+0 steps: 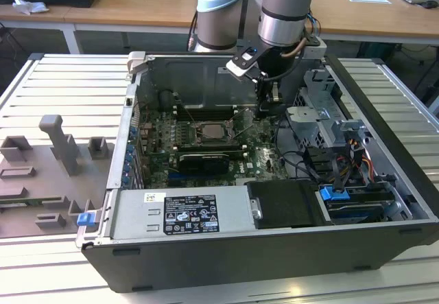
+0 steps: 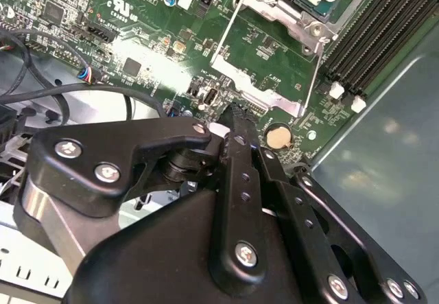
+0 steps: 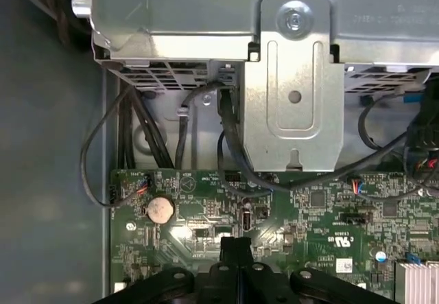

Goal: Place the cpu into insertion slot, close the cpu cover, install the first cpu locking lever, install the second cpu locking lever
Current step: 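Close the cpu cover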

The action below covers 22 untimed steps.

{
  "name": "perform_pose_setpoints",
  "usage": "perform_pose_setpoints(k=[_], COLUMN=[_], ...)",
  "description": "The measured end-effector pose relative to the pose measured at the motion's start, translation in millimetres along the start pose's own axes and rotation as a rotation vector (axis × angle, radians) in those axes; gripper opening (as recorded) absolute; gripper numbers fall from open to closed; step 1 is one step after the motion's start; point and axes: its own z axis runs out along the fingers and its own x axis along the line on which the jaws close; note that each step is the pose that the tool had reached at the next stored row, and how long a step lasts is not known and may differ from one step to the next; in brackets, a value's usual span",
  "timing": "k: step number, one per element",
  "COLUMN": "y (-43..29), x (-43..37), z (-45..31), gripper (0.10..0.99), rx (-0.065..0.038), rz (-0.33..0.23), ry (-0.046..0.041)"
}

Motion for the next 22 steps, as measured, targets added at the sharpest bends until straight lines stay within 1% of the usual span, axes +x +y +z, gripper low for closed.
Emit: perform_pose_setpoints(k=[1,4,6,12,22], y=[-0.8,-6.9,-9.5,-13.1,-16.9], x=[0.0,0.1,0.0,0.1,0.2], z=[0.0,0.1,0.0,0.1,0.0], gripper=[0.106,0.106,0.106,0.106,0.106], rx=[0.0,0.0,0.0,0.0,0.0], rz=[0.0,0.0,0.0,0.0,0.0], ry=[-0.0001,0.0001,0.0001,0.0002,0.0002])
